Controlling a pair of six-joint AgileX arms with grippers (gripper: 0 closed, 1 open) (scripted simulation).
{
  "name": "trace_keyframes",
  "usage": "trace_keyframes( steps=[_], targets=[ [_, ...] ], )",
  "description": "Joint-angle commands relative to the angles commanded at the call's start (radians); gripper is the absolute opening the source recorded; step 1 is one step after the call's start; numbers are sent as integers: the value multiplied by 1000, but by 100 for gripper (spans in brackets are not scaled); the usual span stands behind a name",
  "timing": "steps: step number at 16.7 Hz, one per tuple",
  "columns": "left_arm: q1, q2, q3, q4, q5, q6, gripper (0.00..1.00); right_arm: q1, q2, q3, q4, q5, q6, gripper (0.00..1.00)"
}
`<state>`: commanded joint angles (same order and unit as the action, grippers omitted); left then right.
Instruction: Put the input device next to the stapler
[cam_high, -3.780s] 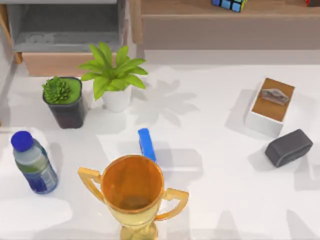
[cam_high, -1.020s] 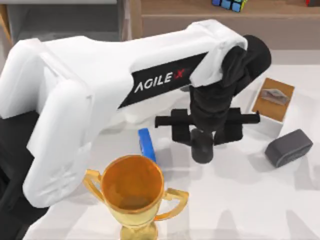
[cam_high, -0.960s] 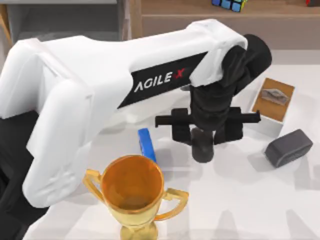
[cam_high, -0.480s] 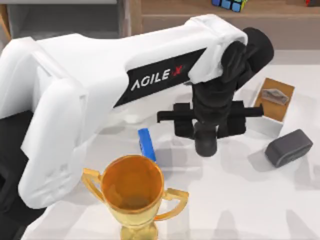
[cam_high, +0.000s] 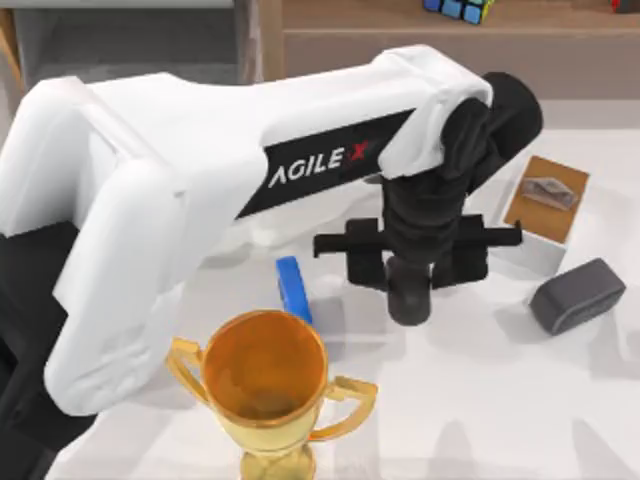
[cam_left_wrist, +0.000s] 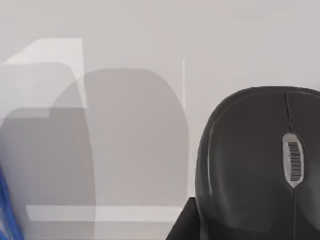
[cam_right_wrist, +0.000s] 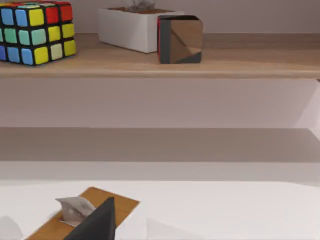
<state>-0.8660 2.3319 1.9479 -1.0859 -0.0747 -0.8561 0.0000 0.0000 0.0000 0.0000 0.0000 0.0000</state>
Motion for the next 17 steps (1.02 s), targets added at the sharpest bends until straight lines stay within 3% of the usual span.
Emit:
trace_keyframes(
  steps=[6, 17],
  targets=[
    [0, 18, -17, 0, 3, 0, 0, 0, 0, 0, 0, 0, 0, 100],
    [0, 18, -17, 0, 3, 0, 83, 0, 0, 0, 0, 0, 0, 100]
  ],
)
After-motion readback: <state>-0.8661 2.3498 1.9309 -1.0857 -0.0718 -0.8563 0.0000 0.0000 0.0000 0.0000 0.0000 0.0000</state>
